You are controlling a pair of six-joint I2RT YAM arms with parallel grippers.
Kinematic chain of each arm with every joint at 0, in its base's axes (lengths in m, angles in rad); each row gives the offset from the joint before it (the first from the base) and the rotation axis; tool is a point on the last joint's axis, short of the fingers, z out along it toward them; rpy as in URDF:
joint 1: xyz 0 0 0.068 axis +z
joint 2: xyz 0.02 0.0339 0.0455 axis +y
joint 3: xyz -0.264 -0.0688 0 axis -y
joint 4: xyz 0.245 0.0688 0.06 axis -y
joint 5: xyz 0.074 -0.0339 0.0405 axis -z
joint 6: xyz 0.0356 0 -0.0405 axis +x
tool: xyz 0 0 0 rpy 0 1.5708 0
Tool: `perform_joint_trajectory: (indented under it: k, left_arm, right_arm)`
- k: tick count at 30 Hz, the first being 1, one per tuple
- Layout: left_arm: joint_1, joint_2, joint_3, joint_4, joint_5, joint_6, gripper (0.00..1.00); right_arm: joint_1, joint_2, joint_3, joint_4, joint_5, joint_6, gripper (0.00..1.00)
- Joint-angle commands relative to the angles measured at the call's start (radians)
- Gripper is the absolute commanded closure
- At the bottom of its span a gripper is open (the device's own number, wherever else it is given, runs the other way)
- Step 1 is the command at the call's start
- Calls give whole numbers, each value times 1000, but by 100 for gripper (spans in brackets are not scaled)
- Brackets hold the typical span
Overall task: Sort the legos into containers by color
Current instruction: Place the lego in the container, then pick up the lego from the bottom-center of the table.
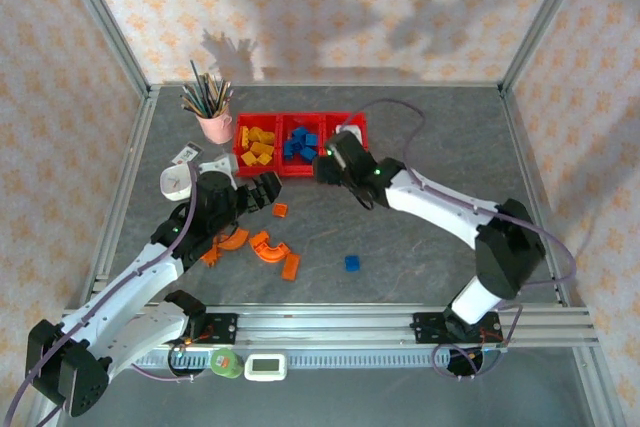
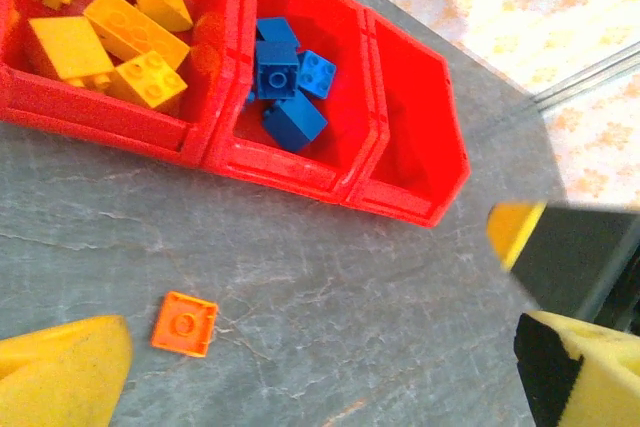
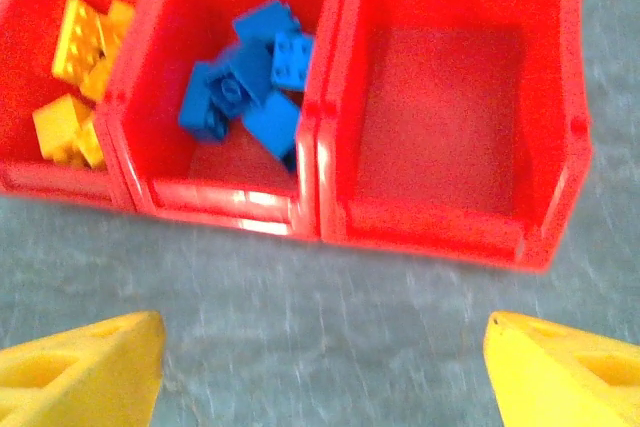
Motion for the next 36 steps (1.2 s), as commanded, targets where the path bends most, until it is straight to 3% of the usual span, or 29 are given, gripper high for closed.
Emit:
perform_joint_trajectory:
  k: [1, 8, 20, 28, 36]
  left_arm:
    - [-48, -15, -34, 42, 15, -45, 1]
    - [-181, -18, -104, 110, -53, -144, 1]
    - [-266, -14, -178, 152, -79, -219, 1]
    - [-267, -17, -192, 155, -82, -214, 1]
    - [-267, -43, -184, 119, -104, -191, 1]
  right_arm:
    - [51, -62, -118, -65, 25, 80, 16]
    - [181, -174, -314, -113, 47, 234, 14]
    - [319, -184, -464, -105, 3, 460, 15]
    - [354, -77, -423, -107, 39, 461, 30]
    - [354, -24, -395, -107, 56, 421, 54]
